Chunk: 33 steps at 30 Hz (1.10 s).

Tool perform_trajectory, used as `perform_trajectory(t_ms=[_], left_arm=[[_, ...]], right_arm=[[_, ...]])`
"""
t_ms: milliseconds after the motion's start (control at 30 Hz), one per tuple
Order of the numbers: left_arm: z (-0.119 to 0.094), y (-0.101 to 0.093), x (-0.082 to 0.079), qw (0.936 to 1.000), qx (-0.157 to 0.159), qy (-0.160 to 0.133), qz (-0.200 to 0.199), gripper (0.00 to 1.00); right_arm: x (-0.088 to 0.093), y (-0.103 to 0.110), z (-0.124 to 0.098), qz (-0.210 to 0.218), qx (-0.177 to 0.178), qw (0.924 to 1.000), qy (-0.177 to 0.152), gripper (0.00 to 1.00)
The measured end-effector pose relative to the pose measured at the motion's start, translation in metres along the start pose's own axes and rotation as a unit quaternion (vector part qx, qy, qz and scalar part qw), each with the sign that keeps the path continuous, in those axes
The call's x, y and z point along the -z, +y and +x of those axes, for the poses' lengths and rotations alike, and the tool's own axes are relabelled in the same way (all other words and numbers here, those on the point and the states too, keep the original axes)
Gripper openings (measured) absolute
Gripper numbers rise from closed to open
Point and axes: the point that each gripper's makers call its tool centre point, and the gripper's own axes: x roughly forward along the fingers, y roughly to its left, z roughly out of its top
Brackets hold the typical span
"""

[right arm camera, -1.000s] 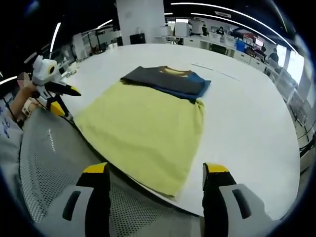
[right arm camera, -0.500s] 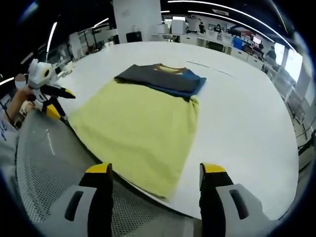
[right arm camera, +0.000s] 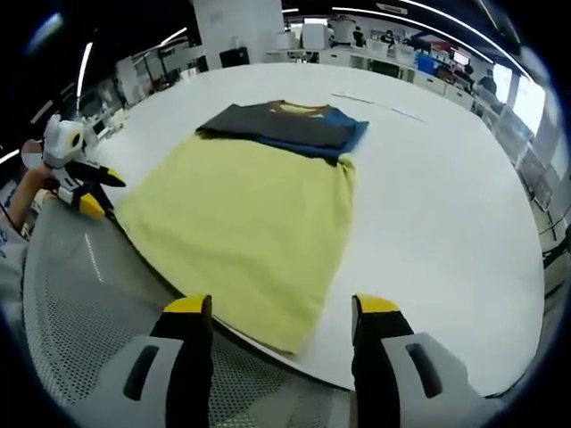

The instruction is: Fold the garment on the visible template until the final outline fits inside the template.

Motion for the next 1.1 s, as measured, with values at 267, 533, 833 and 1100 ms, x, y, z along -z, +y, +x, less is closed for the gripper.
perform_trajectory(t_ms=[267, 533, 833, 1100], left_arm=[[0.004, 0.006, 0.008, 0.9998, -0.006, 0.018, -0.011, 0.44], [0.007, 0.01, 0.015, 0.999, -0.014, 0.033, -0.025, 0.34], [0.007, 0.014, 0.019, 0.9984, -0.022, 0.039, -0.033, 0.29], [0.008, 0.018, 0.022, 0.9979, -0.028, 0.043, -0.039, 0.28]], right_arm=[[0.008, 0.0, 0.004, 0.01, -0.008, 0.9997, 0.018, 0.49], [0.015, -0.003, 0.006, 0.016, -0.004, 0.9992, 0.037, 0.42], [0.027, -0.007, 0.008, 0.034, 0.008, 0.997, 0.069, 0.31], [0.039, -0.01, 0.014, 0.028, 0.012, 0.9943, 0.102, 0.29]])
